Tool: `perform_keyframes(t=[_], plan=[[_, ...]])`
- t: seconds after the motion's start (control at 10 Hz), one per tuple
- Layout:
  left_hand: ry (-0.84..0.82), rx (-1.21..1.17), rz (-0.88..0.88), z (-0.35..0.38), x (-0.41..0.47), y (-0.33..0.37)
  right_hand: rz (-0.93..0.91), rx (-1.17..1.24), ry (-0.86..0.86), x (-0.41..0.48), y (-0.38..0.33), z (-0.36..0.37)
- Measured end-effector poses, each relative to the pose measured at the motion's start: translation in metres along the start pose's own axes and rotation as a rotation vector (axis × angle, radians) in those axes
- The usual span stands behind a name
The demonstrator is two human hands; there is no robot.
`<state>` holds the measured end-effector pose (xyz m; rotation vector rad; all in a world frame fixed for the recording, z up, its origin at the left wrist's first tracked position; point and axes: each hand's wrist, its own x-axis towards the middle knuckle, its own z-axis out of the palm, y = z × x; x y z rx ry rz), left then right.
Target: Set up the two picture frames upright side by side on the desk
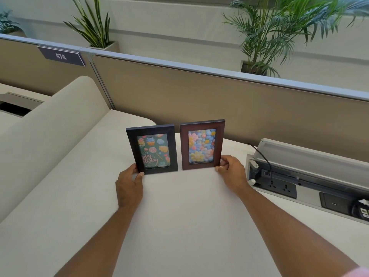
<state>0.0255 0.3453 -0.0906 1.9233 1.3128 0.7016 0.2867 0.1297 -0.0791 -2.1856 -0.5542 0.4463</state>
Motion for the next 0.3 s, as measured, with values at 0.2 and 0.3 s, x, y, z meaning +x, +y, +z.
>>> perform_keyframes(t=[0.2, 0.3], plan=[[-0.083, -0.044, -0.012, -0.008, -0.001, 0.001, 0.066, 0.049, 0.054, -0.017, -0.001, 0.000], [-0.089, -0.063, -0.047, -0.009, -0.008, -0.004, 0.118, 0.033, 0.054, -0.035, 0.001, -0.001]])
